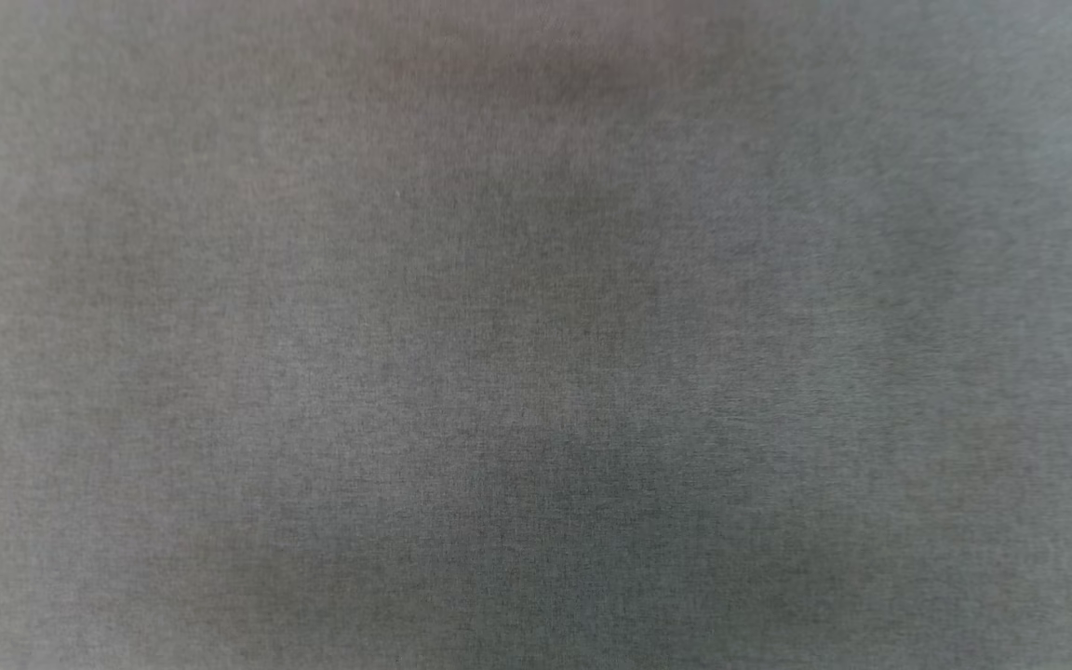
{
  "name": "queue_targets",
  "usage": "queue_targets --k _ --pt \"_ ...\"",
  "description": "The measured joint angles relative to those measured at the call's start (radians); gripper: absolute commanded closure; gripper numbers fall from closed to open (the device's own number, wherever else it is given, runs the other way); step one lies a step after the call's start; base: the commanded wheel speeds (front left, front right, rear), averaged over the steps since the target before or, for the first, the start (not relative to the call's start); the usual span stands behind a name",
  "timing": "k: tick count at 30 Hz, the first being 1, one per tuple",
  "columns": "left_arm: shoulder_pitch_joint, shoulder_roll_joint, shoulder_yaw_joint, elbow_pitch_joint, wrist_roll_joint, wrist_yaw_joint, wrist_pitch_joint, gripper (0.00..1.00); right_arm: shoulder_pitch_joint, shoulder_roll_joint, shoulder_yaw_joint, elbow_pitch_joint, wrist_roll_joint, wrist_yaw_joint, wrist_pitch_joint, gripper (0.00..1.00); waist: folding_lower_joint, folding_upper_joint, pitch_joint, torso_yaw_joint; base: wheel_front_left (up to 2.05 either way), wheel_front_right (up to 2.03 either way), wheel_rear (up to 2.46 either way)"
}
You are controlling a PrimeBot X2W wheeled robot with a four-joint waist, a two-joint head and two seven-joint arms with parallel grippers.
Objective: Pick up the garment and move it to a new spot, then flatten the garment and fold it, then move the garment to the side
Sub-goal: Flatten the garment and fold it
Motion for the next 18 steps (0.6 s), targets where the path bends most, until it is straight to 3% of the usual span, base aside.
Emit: queue_targets --k 5,9,14,18 --pt "0.000 -0.017 -0.034 0.105 -0.001 -0.011 -0.102 1.00 -0.024 0.027 0.045 0.130 -0.028 0.000 -0.044 1.00 0.0000 0.0000 0.057 0.018 0.00 0.00 0.00" --pt "0.047 -0.035 -0.061 0.212 -0.020 -0.016 -0.116 1.00 0.003 0.043 0.097 0.221 -0.014 0.000 -0.023 1.00 0.0000 0.0000 0.080 0.031 0.00 0.00 0.00" --pt "0.124 -0.055 -0.121 0.275 -0.081 -0.016 -0.069 1.00 0.083 0.052 0.166 0.264 0.072 0.000 0.027 1.00 0.0001 0.0000 0.067 0.037 0.00 0.00 0.00" --pt "0.205 -0.054 -0.169 0.272 -0.170 -0.017 0.040 1.00 0.156 0.038 0.221 0.249 0.175 0.000 0.096 1.00 0.0000 0.0000 0.032 0.039 0.00 0.00 0.00"
